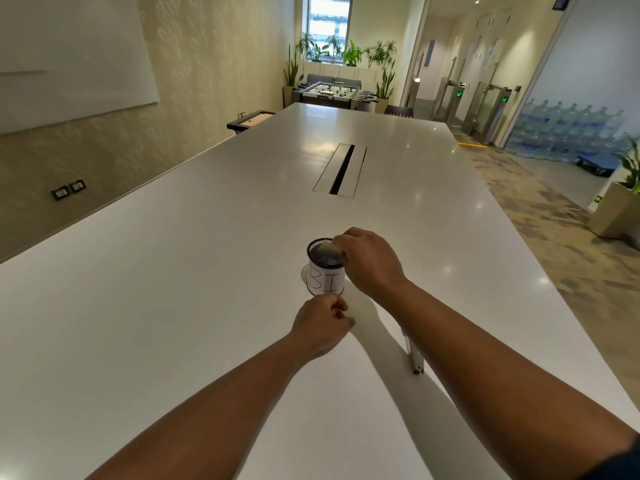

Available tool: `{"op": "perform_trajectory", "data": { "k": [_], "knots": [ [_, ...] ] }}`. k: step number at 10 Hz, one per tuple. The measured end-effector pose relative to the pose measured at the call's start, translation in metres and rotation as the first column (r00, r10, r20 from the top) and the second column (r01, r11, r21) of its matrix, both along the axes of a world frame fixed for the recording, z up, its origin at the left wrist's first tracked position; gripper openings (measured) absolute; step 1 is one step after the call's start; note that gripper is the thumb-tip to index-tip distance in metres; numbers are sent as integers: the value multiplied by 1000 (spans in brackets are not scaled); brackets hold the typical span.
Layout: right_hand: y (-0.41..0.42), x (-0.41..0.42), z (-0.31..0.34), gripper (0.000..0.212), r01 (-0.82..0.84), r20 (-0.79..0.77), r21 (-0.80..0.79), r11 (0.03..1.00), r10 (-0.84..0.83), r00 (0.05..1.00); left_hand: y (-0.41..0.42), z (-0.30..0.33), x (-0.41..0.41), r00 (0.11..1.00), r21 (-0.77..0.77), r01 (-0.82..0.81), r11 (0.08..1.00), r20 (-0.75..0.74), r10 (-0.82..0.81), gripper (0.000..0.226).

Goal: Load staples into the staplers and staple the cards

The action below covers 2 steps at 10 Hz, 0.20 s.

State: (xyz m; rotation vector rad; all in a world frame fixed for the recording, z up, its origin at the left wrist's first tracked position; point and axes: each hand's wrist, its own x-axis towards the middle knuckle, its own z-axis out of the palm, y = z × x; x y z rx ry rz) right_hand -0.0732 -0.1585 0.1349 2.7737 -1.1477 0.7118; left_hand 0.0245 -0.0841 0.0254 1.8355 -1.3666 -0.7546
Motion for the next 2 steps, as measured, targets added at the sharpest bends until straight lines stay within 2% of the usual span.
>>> {"op": "perform_trajectory", "data": {
  "k": [1, 2],
  "knots": [
    [-5, 5, -10, 23, 8, -67, 14, 1000, -7, 998, -1, -1, 0, 1000, -3, 5, 1000, -14, -5, 21],
    [-6, 6, -16, 21, 6, -65, 16, 1000, -5, 998, -1, -2, 0, 1000, 0, 0, 1000, 2, 0, 18]
  ]
}}
